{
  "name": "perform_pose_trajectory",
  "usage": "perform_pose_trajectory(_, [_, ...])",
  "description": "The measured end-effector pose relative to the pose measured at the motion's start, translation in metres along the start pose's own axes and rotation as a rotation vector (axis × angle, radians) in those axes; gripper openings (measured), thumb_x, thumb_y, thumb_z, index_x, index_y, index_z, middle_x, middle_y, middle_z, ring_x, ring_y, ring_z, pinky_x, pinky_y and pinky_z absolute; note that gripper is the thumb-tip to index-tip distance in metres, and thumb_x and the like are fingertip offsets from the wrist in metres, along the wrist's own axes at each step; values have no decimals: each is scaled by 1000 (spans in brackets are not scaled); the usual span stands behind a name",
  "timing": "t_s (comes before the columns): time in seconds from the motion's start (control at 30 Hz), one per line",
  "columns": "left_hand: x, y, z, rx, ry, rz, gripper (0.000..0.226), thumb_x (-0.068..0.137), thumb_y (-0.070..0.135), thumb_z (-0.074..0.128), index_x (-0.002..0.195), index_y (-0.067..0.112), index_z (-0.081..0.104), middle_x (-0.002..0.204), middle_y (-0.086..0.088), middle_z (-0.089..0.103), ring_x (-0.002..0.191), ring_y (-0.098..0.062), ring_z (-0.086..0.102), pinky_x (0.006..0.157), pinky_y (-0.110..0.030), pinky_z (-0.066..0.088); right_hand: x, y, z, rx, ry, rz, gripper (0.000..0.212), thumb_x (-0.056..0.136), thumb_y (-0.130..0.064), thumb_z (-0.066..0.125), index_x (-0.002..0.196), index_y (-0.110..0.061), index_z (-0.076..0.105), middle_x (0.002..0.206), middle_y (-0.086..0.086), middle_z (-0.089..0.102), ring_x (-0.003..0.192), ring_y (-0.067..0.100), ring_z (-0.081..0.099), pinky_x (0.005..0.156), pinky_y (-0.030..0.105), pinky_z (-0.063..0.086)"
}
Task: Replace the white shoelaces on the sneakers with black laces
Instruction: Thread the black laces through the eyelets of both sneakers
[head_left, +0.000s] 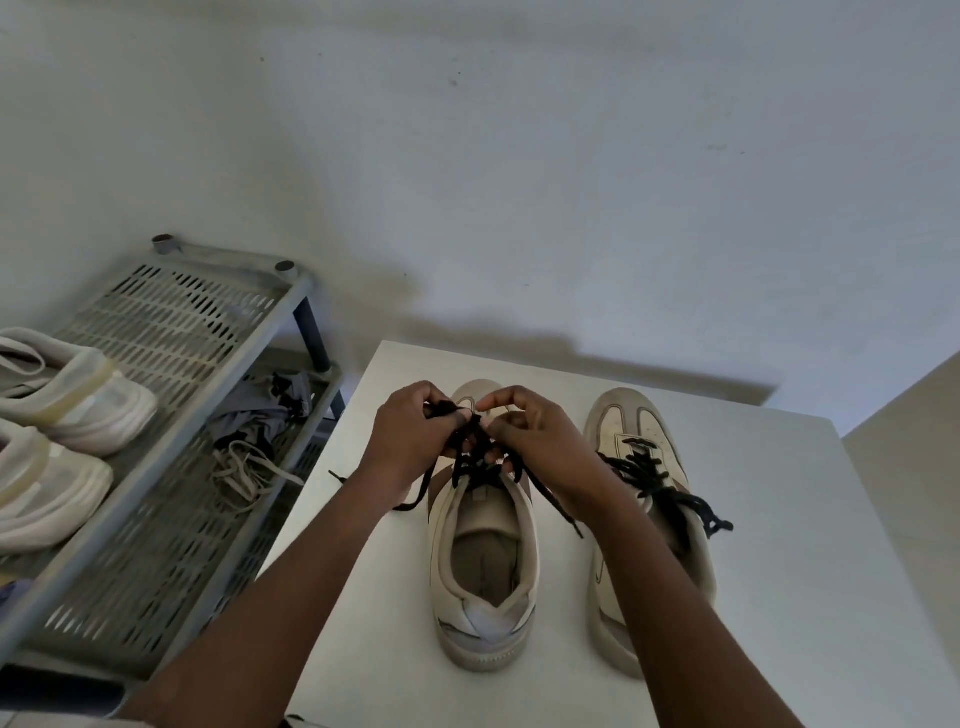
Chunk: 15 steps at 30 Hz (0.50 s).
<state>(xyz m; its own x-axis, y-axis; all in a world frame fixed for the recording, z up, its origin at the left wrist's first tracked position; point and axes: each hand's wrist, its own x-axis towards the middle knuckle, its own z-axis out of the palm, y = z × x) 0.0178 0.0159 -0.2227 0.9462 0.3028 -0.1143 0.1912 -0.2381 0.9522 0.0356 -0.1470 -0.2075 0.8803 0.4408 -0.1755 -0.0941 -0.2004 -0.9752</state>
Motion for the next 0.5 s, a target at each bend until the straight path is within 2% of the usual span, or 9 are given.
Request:
perform_pose_trajectory(0.07, [-1,3,1,-112,-4,-78,14,83,5,70,75,4,58,79,-17,65,63,-24,69,53,-28,53,-5,2,-2,-158,-61,-119,29,84,-9,70,106,-26,63,96,2,70,86,10,67,77,22,54])
perform_pose_trajectory(0.13, [-2,4,2,-173,-15,-131,15,83,2,68,72,5,57,72,-14,64,59,-23,67,51,-26,51,-5,9,0,-313,-40,-204,38,77,-4,76,106,-26,66,99,-6,70,92,3,65,83,15,51])
perform_pose_trajectory(0.2, [-3,5,3,-227,-45,-178,16,82,1,69,71,5,57,69,-14,65,57,-24,66,55,-30,54,-4,14,3,-313,88,-242,29,79,-1,74,99,-21,72,93,-8,72,88,0,66,84,18,53])
perform_pose_trajectory(0.27, [-3,5,4,-290,-86,-226,15,83,3,69,72,5,59,72,-17,67,62,-28,65,66,-36,57,-2,19,6,-206,177,-255,15,84,-1,69,91,-13,75,84,-3,73,80,3,68,79,21,56])
perform_pose_trajectory(0.33, [-2,4,2,-374,-140,-267,10,85,8,68,78,4,62,79,-18,70,69,-28,66,69,-35,56,0,24,7,-191,237,-257,7,87,-7,68,88,-8,75,89,0,71,81,5,66,75,17,52])
perform_pose_trajectory(0.43, [0,-2,-2,-398,-148,-302,11,84,14,70,82,5,64,84,-12,71,75,-20,66,69,-27,50,-5,31,2,-358,323,-216,8,89,-21,67,89,-13,70,101,-8,58,89,2,59,73,16,48])
perform_pose_trajectory(0.5, [4,-7,-8,-348,-69,-333,14,83,19,72,86,7,66,86,-7,71,79,-16,65,70,-28,44,-15,35,-6,-401,323,-177,13,91,-25,65,89,-13,69,100,-10,56,86,1,56,72,20,44])
